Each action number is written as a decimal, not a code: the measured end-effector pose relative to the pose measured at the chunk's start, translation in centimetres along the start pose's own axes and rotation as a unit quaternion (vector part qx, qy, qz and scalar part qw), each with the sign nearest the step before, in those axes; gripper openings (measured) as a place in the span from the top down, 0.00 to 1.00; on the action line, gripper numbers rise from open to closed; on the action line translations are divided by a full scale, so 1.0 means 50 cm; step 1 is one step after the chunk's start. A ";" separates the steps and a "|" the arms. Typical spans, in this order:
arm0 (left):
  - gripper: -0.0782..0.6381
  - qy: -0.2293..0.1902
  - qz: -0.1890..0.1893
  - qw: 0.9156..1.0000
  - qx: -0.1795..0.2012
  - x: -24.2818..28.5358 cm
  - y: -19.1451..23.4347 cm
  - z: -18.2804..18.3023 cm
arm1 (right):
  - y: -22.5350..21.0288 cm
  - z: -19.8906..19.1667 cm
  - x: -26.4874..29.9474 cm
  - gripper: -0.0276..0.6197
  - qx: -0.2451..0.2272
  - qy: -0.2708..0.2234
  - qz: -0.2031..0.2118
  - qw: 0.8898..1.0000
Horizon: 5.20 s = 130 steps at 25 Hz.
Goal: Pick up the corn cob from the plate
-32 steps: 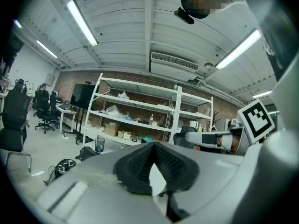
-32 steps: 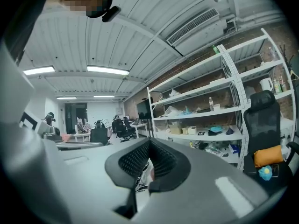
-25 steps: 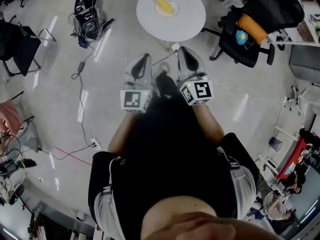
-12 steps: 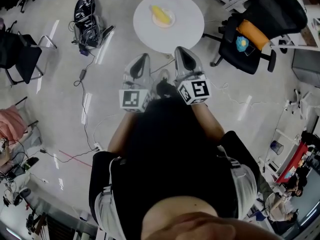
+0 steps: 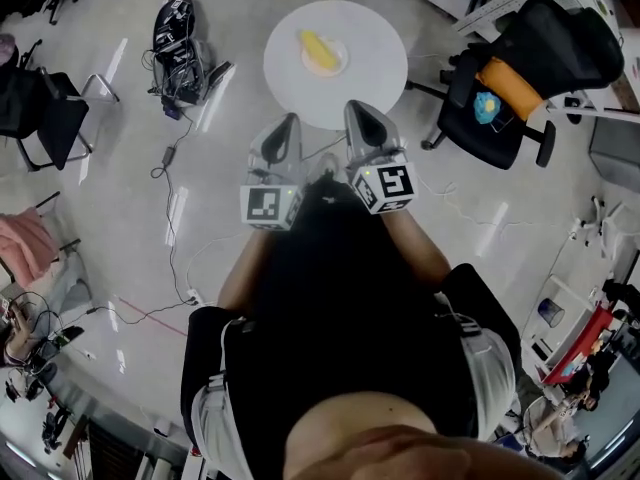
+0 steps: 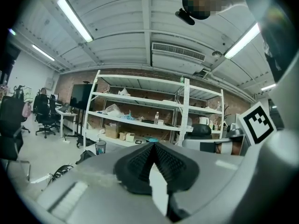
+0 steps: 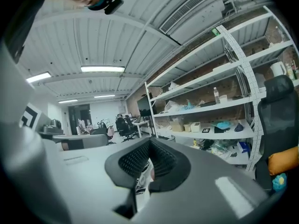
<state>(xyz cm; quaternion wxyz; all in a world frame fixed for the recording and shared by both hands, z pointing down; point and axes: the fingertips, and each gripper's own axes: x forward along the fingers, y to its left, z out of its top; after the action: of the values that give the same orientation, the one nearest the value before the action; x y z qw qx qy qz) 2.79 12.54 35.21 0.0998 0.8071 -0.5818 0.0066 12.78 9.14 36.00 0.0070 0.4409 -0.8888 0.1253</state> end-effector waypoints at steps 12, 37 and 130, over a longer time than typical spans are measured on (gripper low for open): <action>0.89 0.014 0.029 0.999 -0.016 0.056 0.040 0.013 | -0.040 -0.019 0.072 0.95 0.005 0.022 0.012 1.000; 0.89 0.033 -0.003 0.999 -0.031 0.219 0.171 -0.008 | -0.109 -0.081 0.265 0.95 -0.007 0.065 -0.029 0.997; 0.89 0.148 -0.018 0.982 -0.117 0.480 0.382 -0.288 | -0.313 -0.692 0.533 0.54 -0.076 0.400 -0.013 0.913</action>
<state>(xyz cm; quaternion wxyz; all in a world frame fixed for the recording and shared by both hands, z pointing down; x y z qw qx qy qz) -5.89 -13.34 55.32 0.2791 0.7901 -0.5429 0.0559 5.37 -12.87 76.17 0.3969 0.3634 -0.8128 0.2230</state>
